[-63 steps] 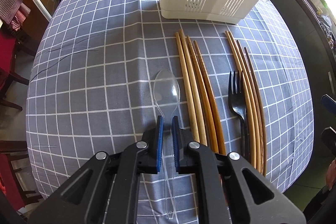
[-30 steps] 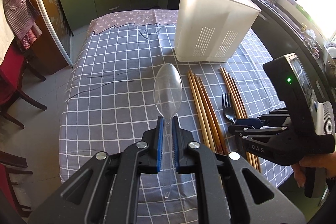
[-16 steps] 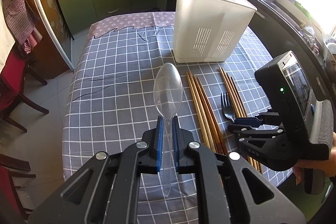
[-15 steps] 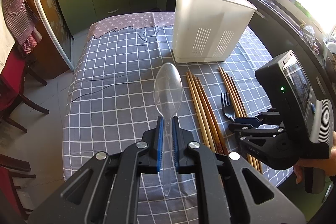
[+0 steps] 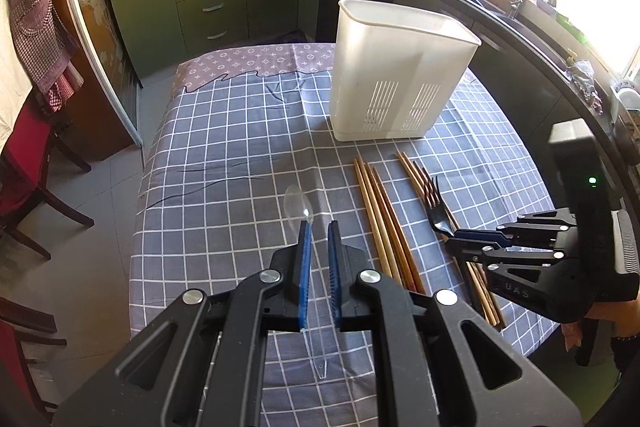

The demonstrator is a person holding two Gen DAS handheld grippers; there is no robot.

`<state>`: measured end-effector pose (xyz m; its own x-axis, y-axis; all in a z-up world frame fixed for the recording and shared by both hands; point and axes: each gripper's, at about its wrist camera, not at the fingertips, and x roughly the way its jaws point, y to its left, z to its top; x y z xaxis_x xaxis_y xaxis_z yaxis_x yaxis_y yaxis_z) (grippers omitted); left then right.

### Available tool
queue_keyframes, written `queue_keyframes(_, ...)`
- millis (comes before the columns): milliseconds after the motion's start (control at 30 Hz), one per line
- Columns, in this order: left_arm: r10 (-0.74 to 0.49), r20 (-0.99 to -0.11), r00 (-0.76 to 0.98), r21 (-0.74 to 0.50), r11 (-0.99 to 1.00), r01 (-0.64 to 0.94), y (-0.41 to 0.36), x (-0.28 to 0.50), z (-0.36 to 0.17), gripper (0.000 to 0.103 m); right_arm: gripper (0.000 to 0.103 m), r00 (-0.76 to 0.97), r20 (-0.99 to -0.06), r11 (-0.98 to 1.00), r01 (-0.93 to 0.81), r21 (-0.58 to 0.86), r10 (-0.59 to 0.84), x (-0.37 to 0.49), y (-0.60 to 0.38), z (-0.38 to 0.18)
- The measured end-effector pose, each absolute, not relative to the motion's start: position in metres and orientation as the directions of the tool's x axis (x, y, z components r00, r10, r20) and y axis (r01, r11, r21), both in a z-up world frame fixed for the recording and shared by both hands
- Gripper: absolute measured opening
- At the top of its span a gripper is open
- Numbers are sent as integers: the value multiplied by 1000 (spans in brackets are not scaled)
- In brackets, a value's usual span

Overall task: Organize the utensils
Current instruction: 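Close the right gripper on the black plastic fork and lift it, then carry the spoon into the white holder and open the left gripper while the right gripper holds the fork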

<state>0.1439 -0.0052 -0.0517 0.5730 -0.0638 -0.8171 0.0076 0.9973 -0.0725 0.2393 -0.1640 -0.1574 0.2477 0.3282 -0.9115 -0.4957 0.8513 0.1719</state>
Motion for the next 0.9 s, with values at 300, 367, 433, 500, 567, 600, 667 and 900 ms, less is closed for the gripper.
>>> queue_keyframes(300,-17,-889,458,-31,999,-22,4,169,-79,9,10,380,-735,797,-487,357,561,191,-220,-118)
queue_keyframes(367,-4,-919,394,-21,999,-38,4,179,-98,9,10,383,-728,794,-486,364,568,187,-223,-116)
queue_keyframes(433,-3,-938,348,-15,999,-33,1,186,-115,9,10,386,-725,796,-480,369,570,184,-229,-114)
queue_keyframes(500,12,-947,321,-2,999,-44,0,192,-127,9,10,384,-724,795,-474,378,573,183,-240,-113)
queue_keyframes(567,25,-952,305,10,999,-50,-1,196,-135,10,10,385,-722,796,-470,382,574,185,-245,-114)
queue_keyframes(600,33,-953,300,17,998,-55,-1,199,-137,12,10,385,-721,795,-468,385,576,185,-246,-116)
queue_keyframes(667,49,-956,289,30,997,-69,1,203,-141,15,10,381,-718,792,-466,394,582,186,-248,-117)
queue_keyframes(900,37,-963,265,19,997,-70,0,212,-151,20,10,378,-717,789,-469,398,586,189,-246,-119)
